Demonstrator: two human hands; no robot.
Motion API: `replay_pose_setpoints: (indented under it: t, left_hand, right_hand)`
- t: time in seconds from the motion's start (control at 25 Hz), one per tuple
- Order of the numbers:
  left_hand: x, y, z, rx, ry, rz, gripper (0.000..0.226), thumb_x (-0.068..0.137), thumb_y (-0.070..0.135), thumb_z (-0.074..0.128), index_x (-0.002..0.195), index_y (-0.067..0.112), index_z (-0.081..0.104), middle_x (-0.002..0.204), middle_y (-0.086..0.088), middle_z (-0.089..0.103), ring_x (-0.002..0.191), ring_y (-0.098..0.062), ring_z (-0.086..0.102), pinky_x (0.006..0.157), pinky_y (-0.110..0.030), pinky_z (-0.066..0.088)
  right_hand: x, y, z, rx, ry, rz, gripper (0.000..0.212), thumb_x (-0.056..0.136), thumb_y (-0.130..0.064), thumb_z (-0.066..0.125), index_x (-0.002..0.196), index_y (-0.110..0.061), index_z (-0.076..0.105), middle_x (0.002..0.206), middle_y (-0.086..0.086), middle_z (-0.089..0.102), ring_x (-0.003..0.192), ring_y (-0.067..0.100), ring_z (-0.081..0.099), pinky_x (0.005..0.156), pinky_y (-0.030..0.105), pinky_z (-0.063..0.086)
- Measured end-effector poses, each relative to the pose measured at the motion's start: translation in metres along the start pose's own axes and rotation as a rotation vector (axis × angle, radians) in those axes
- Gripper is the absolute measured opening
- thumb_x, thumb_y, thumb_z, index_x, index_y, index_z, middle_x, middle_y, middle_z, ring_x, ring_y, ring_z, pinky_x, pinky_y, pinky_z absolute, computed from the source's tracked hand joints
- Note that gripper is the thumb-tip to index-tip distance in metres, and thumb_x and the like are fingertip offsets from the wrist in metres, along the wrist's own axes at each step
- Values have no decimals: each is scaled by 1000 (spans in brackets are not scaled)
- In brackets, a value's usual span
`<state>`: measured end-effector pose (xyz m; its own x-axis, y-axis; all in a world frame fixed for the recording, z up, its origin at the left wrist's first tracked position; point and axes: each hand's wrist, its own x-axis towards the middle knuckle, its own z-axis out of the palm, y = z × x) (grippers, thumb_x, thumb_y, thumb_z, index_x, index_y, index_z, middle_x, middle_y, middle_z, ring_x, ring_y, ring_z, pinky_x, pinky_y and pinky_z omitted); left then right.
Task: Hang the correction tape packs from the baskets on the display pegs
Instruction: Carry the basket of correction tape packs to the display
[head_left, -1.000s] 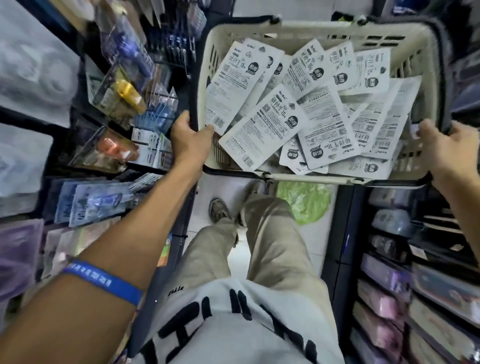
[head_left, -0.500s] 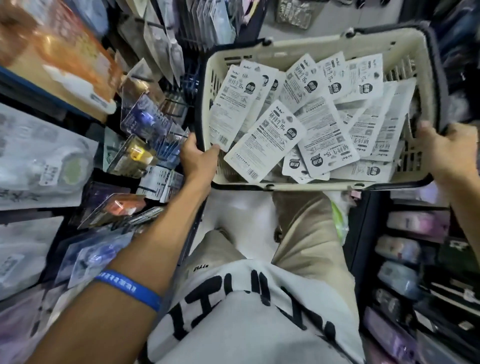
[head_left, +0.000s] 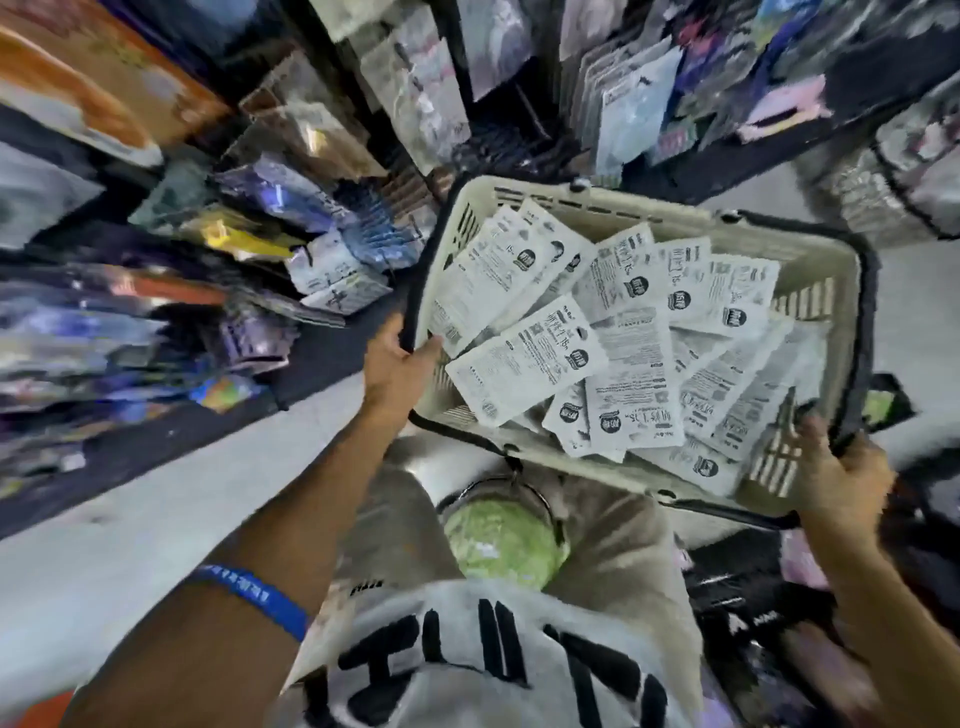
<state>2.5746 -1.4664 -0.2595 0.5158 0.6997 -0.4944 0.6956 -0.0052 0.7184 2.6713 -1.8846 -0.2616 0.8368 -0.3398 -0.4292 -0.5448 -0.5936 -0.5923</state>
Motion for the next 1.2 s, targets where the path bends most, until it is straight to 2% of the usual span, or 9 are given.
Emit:
replay_pose_setpoints:
  t: [0.04,0.16,0.28,0.4,0.52,0.72,0.88,1.04,1.2]
  left_hand:
    - [-11,-4,-5,-14,47,-26,29,90,2,71,118,-2,65,111,-11,72,75,15,66,73,-8,53]
    - [-39,-30,-33,-79,195,-146,15,88,4,74,98,14,68,100,-7,74,87,-17,70,85,-33,59]
    - [-67,-70,-77,-110,312,-244,28,83,4,76,76,28,63,78,10,69,75,-15,64,71,-24,53]
    - [-90,-125,-118,-143,397,-361,21,83,4,75,81,23,65,78,5,68,76,-19,63,66,-23,53]
    - [-99,-197,-164,-113,460,-486,11,84,12,73,92,16,68,84,-4,71,81,-28,66,71,-34,56]
    - [-73,-319,-208,-42,464,-614,10,85,16,69,81,19,60,69,6,64,69,-24,59,60,-29,40]
    - [-9,-455,-183,-71,473,-626,26,92,36,67,84,12,61,74,-7,66,72,-30,61,65,-34,43]
    - [58,-560,-127,-106,462,-641,64,91,69,53,75,8,59,70,-9,64,70,-29,60,62,-35,43]
    - [99,-616,-53,55,380,-732,76,97,72,28,114,7,63,116,-20,66,112,-40,61,91,-43,42]
  right_hand:
    - [8,-5,2,-19,-48,-17,63,88,-62,53,102,-1,65,98,30,68,89,28,62,82,57,51]
    - [9,-28,20,-58,-158,-145,51,91,-56,52,93,-6,63,91,27,68,85,34,66,73,52,52]
    - [-14,-47,50,-113,-250,-241,53,92,-57,53,87,-5,59,84,28,68,76,35,67,68,53,54]
    - [-52,-56,92,-193,-378,-318,50,95,-55,53,87,-6,61,81,24,68,74,38,68,67,55,58]
    - [-103,-56,155,-206,-441,-440,47,97,-50,53,82,-7,61,71,15,65,64,28,61,60,42,53]
    - [-141,-7,285,-280,-536,-404,38,98,-41,58,95,-4,69,78,17,69,74,31,63,67,36,46]
    - [-119,69,421,-344,-572,-463,40,100,-38,59,99,1,68,81,21,69,81,36,66,74,41,51]
    - [-70,135,518,-362,-521,-472,32,98,-40,60,80,-14,62,57,-9,60,62,22,66,50,21,42]
    - [-26,183,560,-368,-484,-547,34,99,-34,60,74,-12,53,67,8,60,70,31,61,67,33,41]
